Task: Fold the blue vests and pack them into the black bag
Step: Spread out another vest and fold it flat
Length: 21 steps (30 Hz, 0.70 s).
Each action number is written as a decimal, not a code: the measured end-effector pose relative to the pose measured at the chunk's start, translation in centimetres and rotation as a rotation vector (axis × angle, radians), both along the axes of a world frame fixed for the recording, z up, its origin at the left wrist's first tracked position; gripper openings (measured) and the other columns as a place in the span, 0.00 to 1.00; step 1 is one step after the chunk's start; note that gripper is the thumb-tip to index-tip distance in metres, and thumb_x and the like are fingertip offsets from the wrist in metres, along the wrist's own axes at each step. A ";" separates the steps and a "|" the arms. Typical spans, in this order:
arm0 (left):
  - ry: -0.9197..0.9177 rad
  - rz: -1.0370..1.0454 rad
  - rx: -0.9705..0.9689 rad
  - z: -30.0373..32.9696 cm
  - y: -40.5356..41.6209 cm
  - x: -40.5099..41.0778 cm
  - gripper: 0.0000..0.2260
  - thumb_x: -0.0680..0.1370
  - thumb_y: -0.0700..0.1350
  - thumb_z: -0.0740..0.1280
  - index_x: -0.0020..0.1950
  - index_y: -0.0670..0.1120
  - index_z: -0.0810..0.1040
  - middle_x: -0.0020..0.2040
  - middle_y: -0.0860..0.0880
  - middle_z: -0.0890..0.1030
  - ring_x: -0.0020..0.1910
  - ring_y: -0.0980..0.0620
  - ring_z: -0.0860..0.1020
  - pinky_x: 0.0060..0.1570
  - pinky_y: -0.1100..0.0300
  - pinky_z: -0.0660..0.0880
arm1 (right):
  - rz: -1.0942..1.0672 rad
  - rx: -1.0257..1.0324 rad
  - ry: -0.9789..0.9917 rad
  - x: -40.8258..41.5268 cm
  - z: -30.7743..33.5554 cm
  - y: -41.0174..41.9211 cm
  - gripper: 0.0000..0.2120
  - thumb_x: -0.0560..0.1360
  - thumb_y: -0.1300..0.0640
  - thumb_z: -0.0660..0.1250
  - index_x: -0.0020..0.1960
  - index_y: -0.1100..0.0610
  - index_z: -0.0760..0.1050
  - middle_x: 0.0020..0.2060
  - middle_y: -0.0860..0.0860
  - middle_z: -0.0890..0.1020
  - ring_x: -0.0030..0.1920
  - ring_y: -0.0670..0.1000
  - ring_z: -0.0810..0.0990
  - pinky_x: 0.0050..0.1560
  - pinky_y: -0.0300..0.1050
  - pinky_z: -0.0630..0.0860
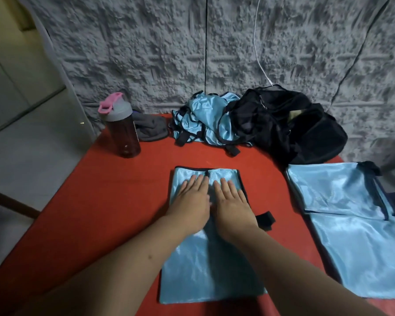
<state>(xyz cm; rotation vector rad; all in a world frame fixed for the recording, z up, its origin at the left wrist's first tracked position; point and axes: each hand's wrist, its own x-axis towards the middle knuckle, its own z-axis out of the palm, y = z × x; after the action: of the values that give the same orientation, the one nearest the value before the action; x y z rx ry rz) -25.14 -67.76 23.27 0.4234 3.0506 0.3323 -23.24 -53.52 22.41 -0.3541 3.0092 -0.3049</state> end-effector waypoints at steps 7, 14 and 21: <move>-0.099 0.181 -0.073 -2.3 -2.6 -1.6 0.28 0.83 0.61 0.43 0.83 0.56 0.44 0.83 0.57 0.42 0.81 0.55 0.39 0.78 0.45 0.38 | -0.032 0.049 0.010 0.3 -1.6 -0.2 0.36 0.78 0.41 0.29 0.83 0.55 0.37 0.82 0.52 0.41 0.81 0.52 0.36 0.80 0.51 0.36; -0.122 0.393 -0.083 -2.3 -4.2 -2.4 0.31 0.80 0.65 0.41 0.82 0.57 0.41 0.82 0.60 0.41 0.81 0.52 0.39 0.76 0.39 0.34 | -0.034 0.062 -0.014 0.6 -1.3 -0.1 0.32 0.84 0.41 0.35 0.83 0.55 0.37 0.82 0.54 0.40 0.81 0.52 0.35 0.79 0.51 0.34; -0.159 0.508 -0.049 -2.1 -5.0 -2.9 0.31 0.81 0.62 0.40 0.83 0.53 0.41 0.83 0.56 0.41 0.81 0.48 0.38 0.76 0.38 0.35 | -0.050 0.025 -0.033 0.5 -0.9 -0.1 0.32 0.85 0.41 0.38 0.83 0.55 0.37 0.82 0.53 0.40 0.81 0.52 0.35 0.79 0.50 0.34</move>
<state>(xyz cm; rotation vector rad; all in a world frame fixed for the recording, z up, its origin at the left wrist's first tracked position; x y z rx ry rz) -28.08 -72.81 21.19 -0.3727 2.9548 0.2868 -22.79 -53.63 21.47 -0.2687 2.9906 -0.2737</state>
